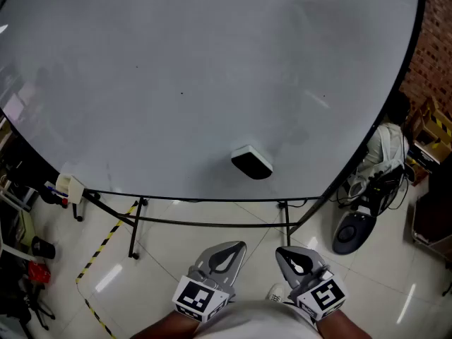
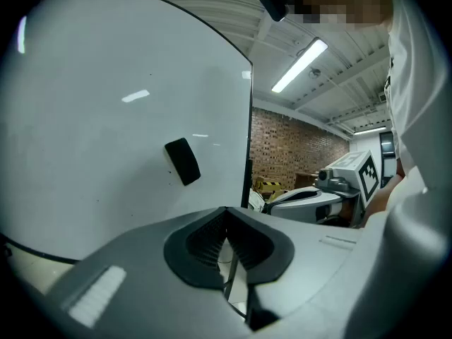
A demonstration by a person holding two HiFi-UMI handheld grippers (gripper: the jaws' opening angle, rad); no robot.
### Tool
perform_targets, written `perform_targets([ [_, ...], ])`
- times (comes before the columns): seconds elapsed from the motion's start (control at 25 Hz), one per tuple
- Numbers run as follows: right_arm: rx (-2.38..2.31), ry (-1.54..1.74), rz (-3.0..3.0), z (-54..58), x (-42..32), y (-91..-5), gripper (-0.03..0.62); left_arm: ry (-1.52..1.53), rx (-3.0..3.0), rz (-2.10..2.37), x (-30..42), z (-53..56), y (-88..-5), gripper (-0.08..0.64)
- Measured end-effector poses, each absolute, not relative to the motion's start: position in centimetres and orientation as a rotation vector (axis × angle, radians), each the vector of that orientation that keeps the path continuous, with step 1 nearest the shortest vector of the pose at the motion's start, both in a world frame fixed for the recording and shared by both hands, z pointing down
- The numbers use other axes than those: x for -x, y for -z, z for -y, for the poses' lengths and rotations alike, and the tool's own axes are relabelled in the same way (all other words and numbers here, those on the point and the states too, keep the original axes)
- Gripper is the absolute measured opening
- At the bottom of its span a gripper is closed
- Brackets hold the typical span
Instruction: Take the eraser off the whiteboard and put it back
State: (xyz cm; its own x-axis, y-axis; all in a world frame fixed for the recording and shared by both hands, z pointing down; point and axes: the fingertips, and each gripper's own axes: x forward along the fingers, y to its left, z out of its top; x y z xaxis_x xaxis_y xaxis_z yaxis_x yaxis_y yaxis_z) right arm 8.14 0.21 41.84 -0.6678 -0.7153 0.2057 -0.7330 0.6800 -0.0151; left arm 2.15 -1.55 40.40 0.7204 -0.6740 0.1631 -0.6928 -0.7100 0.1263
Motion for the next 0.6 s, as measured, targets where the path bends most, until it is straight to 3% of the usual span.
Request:
perform_targets([
  [0.6,-1.061,-0.137,2.759,1.0,-14.2,-42.7,0.002,-0.206,-2.687,1.296,-5.4,3.0,-41.8,0.017],
])
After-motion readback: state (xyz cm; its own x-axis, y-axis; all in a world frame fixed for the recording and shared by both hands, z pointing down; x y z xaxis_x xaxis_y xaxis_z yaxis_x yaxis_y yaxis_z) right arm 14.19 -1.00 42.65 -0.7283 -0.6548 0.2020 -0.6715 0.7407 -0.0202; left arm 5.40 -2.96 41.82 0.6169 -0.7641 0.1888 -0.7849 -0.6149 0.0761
